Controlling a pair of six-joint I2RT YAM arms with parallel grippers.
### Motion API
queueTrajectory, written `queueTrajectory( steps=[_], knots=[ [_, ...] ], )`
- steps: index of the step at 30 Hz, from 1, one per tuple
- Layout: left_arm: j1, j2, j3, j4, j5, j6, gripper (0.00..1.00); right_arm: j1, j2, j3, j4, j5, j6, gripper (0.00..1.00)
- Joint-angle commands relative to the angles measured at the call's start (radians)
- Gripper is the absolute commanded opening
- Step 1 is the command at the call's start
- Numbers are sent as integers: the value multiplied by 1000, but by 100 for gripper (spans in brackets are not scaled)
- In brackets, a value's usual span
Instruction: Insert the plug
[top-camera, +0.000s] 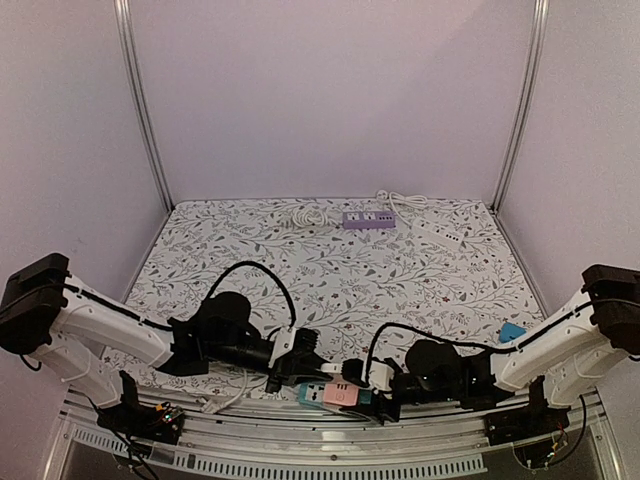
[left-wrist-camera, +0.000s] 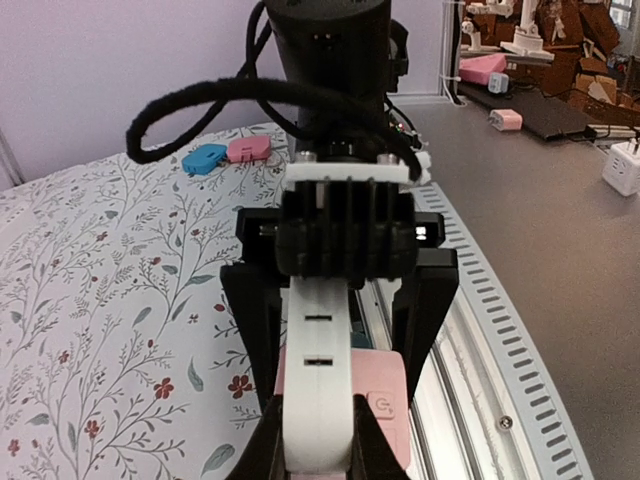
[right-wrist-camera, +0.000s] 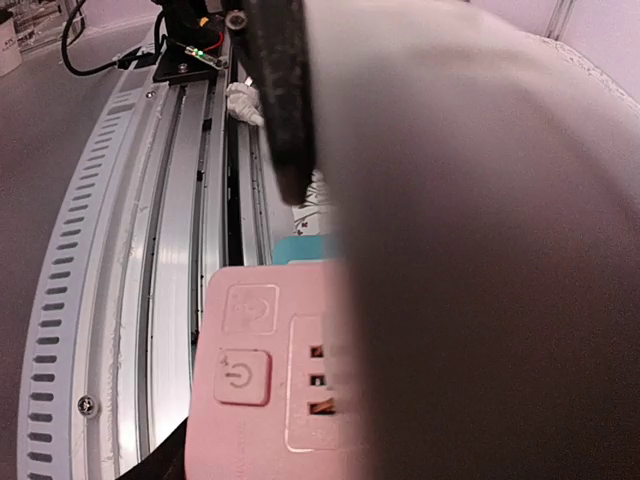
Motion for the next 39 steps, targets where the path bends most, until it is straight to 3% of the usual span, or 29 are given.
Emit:
queueTrajectory(
  steps=[1,7,11,21,25,39],
  knots=[
    [6,31,-17,-110,30,3,0,-35,33,-6,88,-35,-29,59],
    [43,28,12,-143,63,11,0,-106,-15,-3,67,-109,-107,33],
    [88,27,66,-244,156,-1,0,-137,-4,21,34,-126,-205,24],
    [157,98,174,-407,110,78,0,-276,86,107,34,-307,-352,17],
    [199,115,212,-385,19,54,0,-298,118,125,34,-361,-344,16],
    [253,139,263,-340,-2,119,0,-347,137,154,-28,-471,-300,10]
  ],
)
